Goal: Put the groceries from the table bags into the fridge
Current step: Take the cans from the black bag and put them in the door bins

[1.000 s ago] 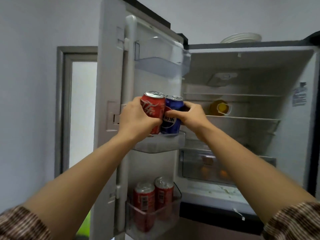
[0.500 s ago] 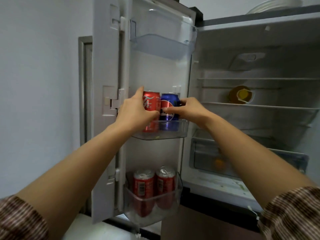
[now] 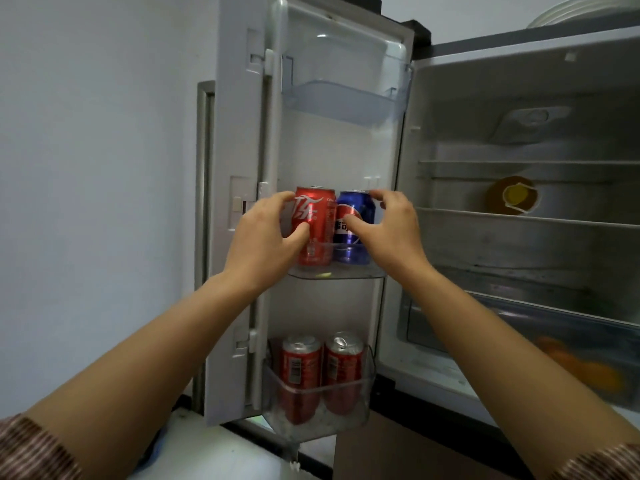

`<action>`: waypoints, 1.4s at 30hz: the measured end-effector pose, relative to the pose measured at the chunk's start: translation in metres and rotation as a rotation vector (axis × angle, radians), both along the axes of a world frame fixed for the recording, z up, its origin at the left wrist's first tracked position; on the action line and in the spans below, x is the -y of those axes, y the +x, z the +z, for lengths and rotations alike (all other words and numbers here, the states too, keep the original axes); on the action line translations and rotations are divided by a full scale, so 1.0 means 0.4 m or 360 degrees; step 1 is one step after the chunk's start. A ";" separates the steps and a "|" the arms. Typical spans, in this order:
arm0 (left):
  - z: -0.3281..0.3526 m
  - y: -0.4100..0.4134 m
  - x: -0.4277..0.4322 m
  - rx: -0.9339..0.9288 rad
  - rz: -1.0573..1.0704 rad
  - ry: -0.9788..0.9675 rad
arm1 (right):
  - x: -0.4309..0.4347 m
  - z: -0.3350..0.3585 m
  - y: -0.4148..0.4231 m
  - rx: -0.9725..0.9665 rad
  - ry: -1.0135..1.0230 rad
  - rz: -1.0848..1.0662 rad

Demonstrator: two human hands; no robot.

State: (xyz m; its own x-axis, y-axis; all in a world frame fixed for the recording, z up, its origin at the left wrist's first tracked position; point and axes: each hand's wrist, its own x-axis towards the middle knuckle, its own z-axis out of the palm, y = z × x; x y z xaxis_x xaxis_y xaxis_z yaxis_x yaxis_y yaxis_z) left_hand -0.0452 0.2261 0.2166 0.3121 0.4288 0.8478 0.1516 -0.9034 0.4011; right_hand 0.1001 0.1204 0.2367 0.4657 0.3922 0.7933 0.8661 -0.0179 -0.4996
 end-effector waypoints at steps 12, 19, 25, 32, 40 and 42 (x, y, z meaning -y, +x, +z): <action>-0.131 -0.327 -0.129 -0.0228 0.0418 -0.0103 | -0.160 -0.137 -0.319 0.0610 0.0029 0.0212; -0.278 -0.707 -0.267 -0.0417 0.0656 -0.0370 | -0.355 -0.313 -0.673 0.0619 -0.0248 0.0432; -0.437 -1.095 -0.390 -0.0632 0.0847 -0.0576 | -0.514 -0.475 -1.029 0.0440 -0.0565 0.0624; -0.548 -1.472 -0.474 -0.0645 0.1027 -0.0828 | -0.681 -0.594 -1.380 0.0421 -0.0786 0.0871; -0.661 -1.826 -0.609 -0.0594 0.1252 -0.1089 | -0.898 -0.697 -1.699 0.0379 -0.0988 0.1194; -0.697 -1.907 -0.654 -0.0592 0.1305 -0.1123 | -0.957 -0.734 -1.774 0.0333 -0.1061 0.1270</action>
State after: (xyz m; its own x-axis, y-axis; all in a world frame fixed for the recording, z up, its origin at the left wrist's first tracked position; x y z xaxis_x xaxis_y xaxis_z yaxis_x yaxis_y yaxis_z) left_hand -0.8081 0.4878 -0.0623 -0.0999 0.9628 0.2510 0.8070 -0.0691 0.5865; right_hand -0.6094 0.5033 -0.0568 -0.2395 0.9095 0.3398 0.8155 0.3784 -0.4379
